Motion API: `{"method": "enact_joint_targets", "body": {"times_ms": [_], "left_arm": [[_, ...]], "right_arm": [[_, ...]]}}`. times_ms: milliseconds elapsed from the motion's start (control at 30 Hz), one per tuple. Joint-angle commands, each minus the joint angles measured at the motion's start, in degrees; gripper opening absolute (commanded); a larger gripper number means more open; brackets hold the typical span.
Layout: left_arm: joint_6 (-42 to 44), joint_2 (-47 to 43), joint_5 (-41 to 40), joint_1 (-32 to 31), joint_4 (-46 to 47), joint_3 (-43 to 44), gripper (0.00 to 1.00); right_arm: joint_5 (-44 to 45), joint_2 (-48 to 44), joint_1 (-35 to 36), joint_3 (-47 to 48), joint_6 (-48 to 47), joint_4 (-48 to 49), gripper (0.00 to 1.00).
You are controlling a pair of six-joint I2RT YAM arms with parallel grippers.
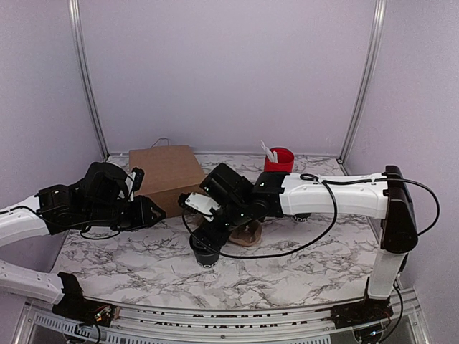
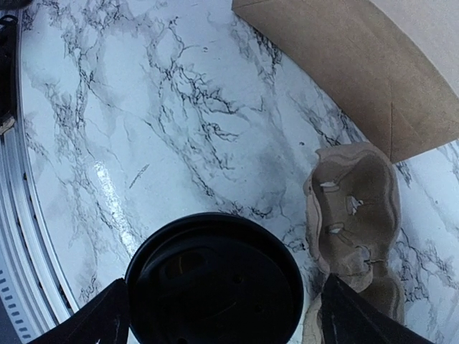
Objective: Pack the takeout coffee
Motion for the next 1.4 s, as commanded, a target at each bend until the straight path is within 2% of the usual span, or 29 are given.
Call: {"method": "enact_joint_targets", "body": {"times_ms": [0, 233, 667, 833, 1000, 1200, 1367], "left_arm": [[0.59, -0.14, 0.26, 0.33, -0.11, -0.89, 0.34], [0.62, -0.42, 0.40, 0.33, -0.08, -0.98, 0.34], [0.89, -0.17, 0.63, 0.33, 0.33, -1.11, 0.34], [0.72, -0.58, 0.66, 0.33, 0.62, -1.62, 0.34], [0.45, -0.59, 0.97, 0.33, 1.40, -2.25, 0.34], [0.18, 0.04, 1.99, 0.33, 2.81, -2.98, 0.34], [0.01, 0.31, 2.68, 0.33, 3.44, -3.56, 0.34]], "right_arm": [[-3.37, -0.96, -0.94, -0.04, -1.82, 0.60, 0.89], [-2.38, -0.48, -0.94, -0.08, -0.87, -0.11, 0.84], [3.67, 0.66, 0.94, -0.47, 6.70, -1.35, 0.79], [8.94, 0.71, 1.08, 1.74, 15.16, -3.75, 0.72], [11.63, 2.31, 2.29, 3.36, 29.23, -5.58, 0.68], [14.36, 5.98, 5.37, 7.03, 38.91, -6.64, 0.75], [16.25, 5.00, 5.92, 7.29, 40.77, -6.08, 0.82]]}}
